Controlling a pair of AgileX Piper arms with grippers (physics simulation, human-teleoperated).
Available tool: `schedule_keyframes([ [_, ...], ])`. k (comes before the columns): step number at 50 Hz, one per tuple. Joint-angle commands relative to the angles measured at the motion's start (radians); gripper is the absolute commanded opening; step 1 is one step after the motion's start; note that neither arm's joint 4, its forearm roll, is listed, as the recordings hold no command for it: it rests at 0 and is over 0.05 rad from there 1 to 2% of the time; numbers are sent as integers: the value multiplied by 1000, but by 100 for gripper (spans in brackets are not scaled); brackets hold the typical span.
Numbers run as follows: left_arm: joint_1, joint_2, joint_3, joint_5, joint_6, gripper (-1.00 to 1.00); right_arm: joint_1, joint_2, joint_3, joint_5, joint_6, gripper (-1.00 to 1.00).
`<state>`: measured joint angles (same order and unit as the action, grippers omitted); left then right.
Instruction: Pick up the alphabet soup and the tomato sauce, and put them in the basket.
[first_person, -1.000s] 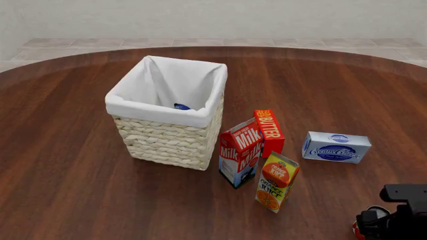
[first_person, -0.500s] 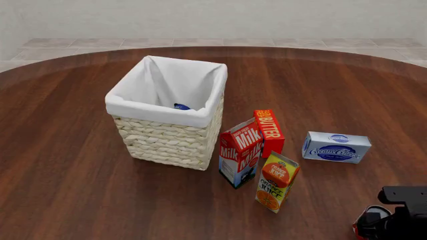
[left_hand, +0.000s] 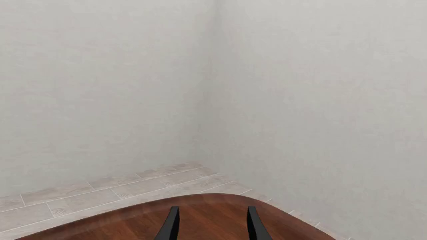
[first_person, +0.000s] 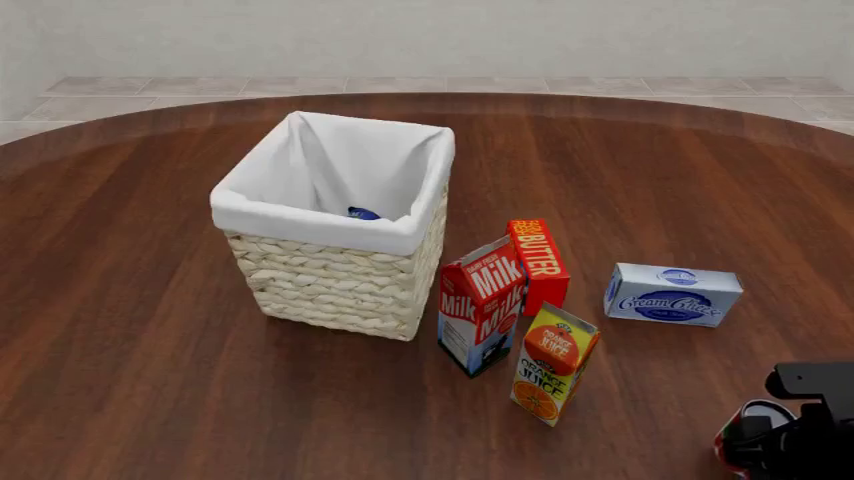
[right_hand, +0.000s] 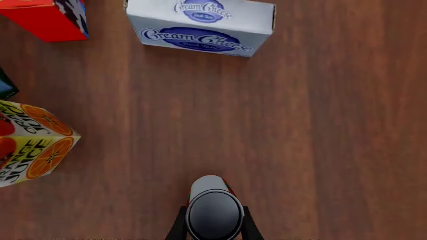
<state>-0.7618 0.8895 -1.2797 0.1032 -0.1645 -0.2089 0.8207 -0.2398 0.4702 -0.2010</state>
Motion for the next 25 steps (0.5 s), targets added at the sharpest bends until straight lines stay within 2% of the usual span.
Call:
schedule_keyframes([
  [1,0,0,0,0,0,100,5,-58,-61,83,14,-100],
  [15,0,0,0,0,0,100,25,-105,-179,191,0,-100],
  [25,0,0,0,0,0,100,57,-112,-205,211,11,-100],
])
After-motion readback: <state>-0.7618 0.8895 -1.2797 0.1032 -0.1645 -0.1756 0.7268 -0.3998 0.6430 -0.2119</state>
